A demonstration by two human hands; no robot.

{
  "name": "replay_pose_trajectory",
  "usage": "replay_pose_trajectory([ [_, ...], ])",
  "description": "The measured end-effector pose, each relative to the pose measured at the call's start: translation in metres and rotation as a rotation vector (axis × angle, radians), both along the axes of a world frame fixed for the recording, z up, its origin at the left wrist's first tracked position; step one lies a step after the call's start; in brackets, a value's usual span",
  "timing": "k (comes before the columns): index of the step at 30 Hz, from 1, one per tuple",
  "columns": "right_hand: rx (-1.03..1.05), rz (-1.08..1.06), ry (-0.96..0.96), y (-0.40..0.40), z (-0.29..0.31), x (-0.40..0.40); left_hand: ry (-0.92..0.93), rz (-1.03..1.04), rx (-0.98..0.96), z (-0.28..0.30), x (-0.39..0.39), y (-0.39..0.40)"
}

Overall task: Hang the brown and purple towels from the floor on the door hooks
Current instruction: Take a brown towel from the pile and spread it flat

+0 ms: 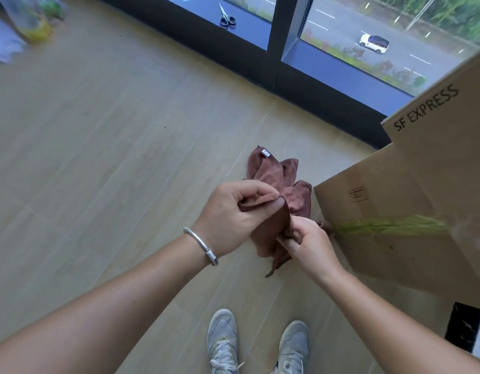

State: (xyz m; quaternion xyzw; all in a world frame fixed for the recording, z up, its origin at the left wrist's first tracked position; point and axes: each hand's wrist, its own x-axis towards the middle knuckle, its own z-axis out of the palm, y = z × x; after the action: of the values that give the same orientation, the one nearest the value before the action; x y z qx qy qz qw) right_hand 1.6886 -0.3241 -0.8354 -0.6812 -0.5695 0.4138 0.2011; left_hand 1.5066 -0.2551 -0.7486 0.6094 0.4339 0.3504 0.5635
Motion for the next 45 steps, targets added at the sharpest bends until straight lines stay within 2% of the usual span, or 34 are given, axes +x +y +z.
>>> replay_pose_trajectory([
  [5,-0.119,0.011,-0.17,0.01,0.013,-0.013,-0.085,0.355,-0.051,0.03,-0.052,0.014],
  [10,0.084,0.114,-0.359,0.054,0.058,-0.043,-0.042,0.652,-0.066,0.047,-0.132,0.026],
  [14,0.191,0.079,-0.215,0.105,0.111,-0.088,0.004,0.87,-0.029,0.072,-0.213,0.027],
  [20,0.404,0.293,-0.138,0.159,0.175,-0.205,0.168,1.088,0.053,0.116,-0.337,0.001],
  [28,0.515,0.464,-0.018,0.153,0.221,-0.33,0.298,1.359,0.125,0.156,-0.444,-0.087],
  [31,0.527,0.582,-0.008,0.135,0.231,-0.347,0.367,1.358,0.092,0.159,-0.456,-0.14],
  [35,0.454,0.767,-0.031,0.092,0.221,-0.333,0.457,1.324,-0.085,0.14,-0.44,-0.226],
  [40,0.346,0.917,-0.148,0.024,0.162,-0.276,0.598,1.267,-0.3,0.088,-0.364,-0.323],
  [45,0.29,0.982,-0.258,-0.048,0.085,-0.199,0.603,1.222,-0.495,0.005,-0.268,-0.401],
])
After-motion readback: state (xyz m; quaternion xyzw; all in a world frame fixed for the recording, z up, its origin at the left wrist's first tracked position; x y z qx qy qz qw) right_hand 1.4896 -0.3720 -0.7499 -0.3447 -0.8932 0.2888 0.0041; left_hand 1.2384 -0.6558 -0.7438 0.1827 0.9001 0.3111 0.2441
